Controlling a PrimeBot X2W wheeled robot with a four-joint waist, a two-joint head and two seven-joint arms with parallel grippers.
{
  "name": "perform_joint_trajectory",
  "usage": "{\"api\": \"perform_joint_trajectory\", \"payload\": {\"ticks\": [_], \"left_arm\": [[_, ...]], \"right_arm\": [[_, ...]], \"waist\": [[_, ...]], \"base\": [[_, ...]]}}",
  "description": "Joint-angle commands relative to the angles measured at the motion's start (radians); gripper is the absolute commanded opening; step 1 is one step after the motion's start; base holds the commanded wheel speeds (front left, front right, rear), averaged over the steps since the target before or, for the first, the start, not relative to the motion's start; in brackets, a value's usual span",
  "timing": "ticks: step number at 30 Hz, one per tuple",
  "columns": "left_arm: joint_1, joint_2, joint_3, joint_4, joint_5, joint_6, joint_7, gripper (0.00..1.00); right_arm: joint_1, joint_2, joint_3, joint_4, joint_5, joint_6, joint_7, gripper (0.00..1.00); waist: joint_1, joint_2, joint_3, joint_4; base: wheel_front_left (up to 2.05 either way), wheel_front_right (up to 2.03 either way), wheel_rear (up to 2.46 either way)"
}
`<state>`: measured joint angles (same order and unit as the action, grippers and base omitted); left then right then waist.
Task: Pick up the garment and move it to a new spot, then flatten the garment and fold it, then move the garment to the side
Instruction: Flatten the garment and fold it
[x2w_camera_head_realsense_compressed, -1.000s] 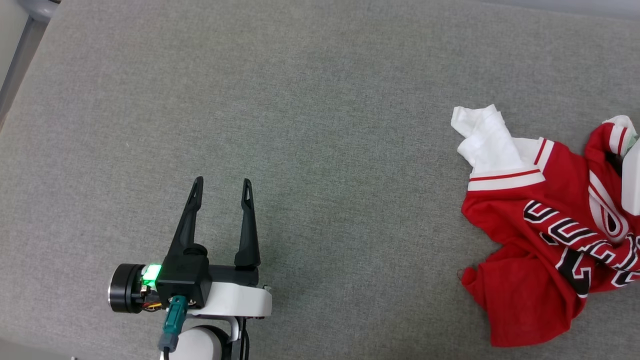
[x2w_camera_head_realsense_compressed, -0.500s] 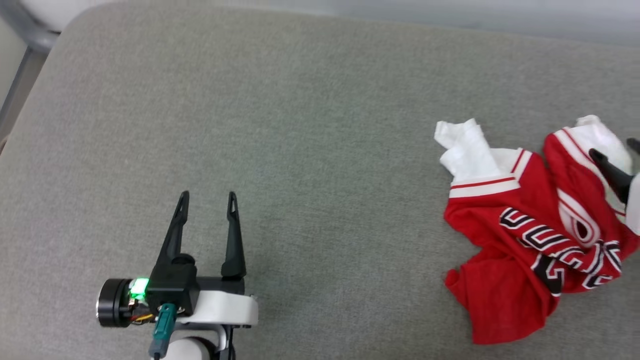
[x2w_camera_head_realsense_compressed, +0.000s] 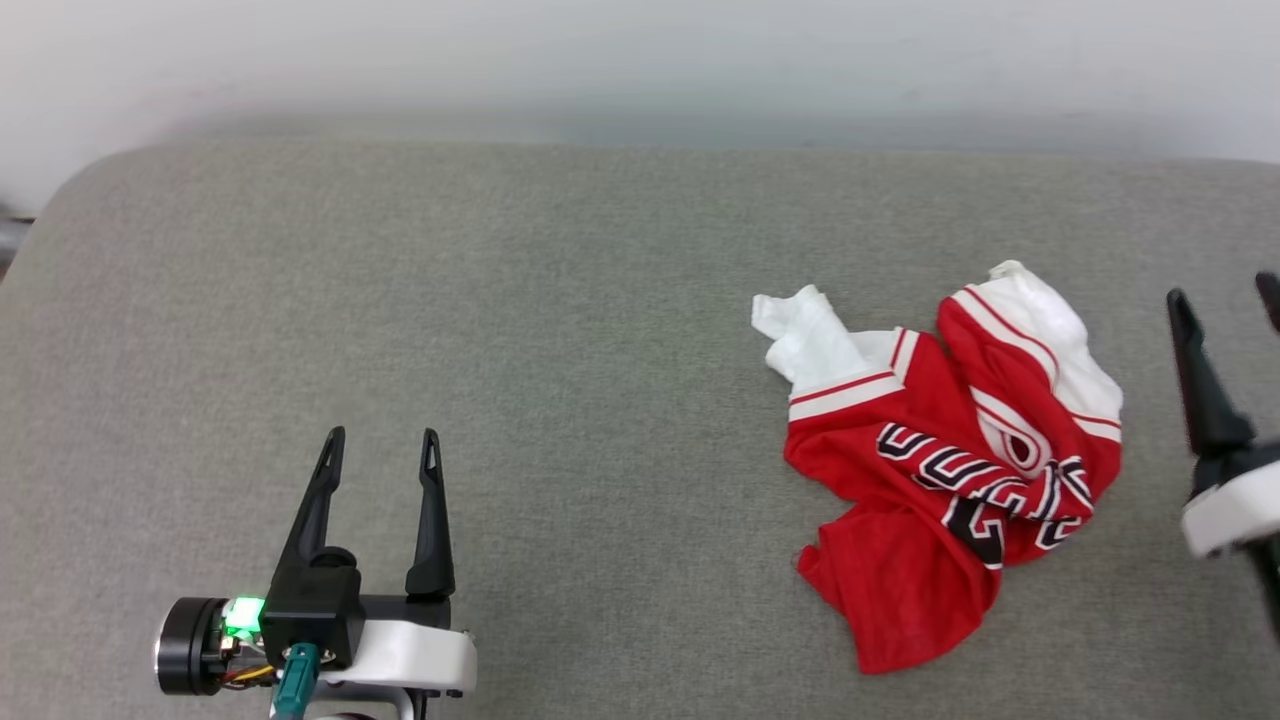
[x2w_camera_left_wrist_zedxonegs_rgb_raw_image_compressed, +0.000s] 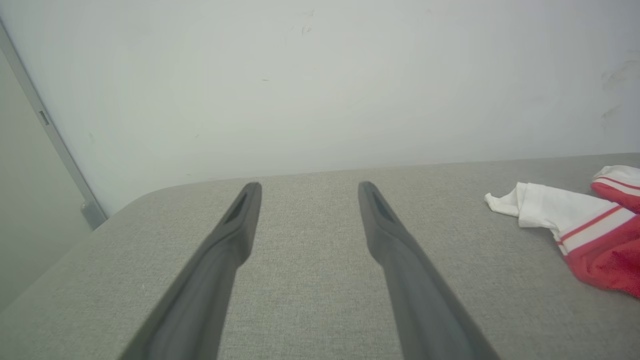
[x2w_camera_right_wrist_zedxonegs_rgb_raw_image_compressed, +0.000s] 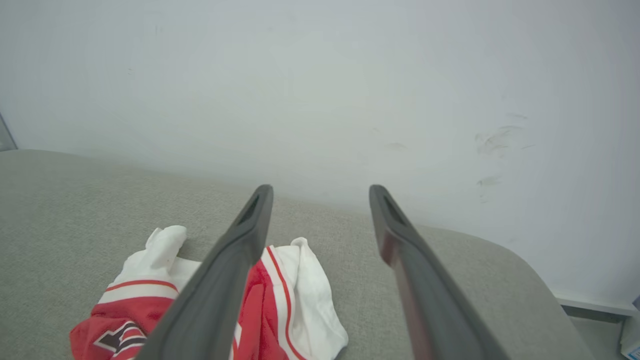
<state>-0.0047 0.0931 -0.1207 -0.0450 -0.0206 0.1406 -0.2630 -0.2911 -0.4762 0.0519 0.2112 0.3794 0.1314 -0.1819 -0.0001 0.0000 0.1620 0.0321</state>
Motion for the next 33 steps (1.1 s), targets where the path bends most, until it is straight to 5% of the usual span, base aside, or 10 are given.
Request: {"api": "perform_joint_trajectory", "payload": {"ticks": [1, 5, 9, 18, 24, 33], "left_arm": [[0.003, 0.012, 0.004, -0.001, 0.005, -0.008, -0.003, 1.0], [-0.019, 0.023, 0.008, 0.005, -0.002, -0.031, -0.003, 1.0], [-0.048, 0.039, 0.015, 0.012, -0.011, -0.057, -0.003, 1.0], [-0.312, 0.141, -0.01, 0.155, -0.09, -0.239, 0.027, 1.0], [-0.498, 0.197, -0.105, 0.21, -0.19, -0.269, 0.186, 1.0], [-0.813, 0.304, -0.411, 0.278, -0.499, -0.269, 0.528, 1.0]], "right_arm": [[0.05, 0.047, -0.029, -0.036, -0.039, -0.001, -0.013, 1.0], [0.165, 0.179, -0.102, -0.141, -0.127, -0.001, -0.04, 1.0], [0.23, 0.241, -0.127, -0.182, -0.168, -0.001, -0.037, 1.0], [0.293, 0.304, -0.144, -0.21, -0.208, -0.001, -0.05, 1.0], [0.268, 0.301, -0.134, -0.211, -0.215, -0.001, -0.057, 1.0], [0.227, 0.311, -0.127, -0.202, -0.222, -0.001, -0.073, 1.0]], "waist": [[0.0001, 0.0, -0.021, -0.022], [0.0001, 0.0, -0.036, -0.041], [0.0001, 0.0, -0.042, -0.053], [0.0001, 0.0, -0.034, -0.104], [0.0001, 0.0, -0.009, -0.14], [0.0001, 0.0, 0.071, -0.212]], "base": [[0.0, 0.0, 0.0], [0.0, 0.0, 0.0], [0.0, 0.0, 0.0], [0.0, 0.0, 0.0], [0.0, 0.0, 0.0], [0.0, 0.0, 0.0]]}}
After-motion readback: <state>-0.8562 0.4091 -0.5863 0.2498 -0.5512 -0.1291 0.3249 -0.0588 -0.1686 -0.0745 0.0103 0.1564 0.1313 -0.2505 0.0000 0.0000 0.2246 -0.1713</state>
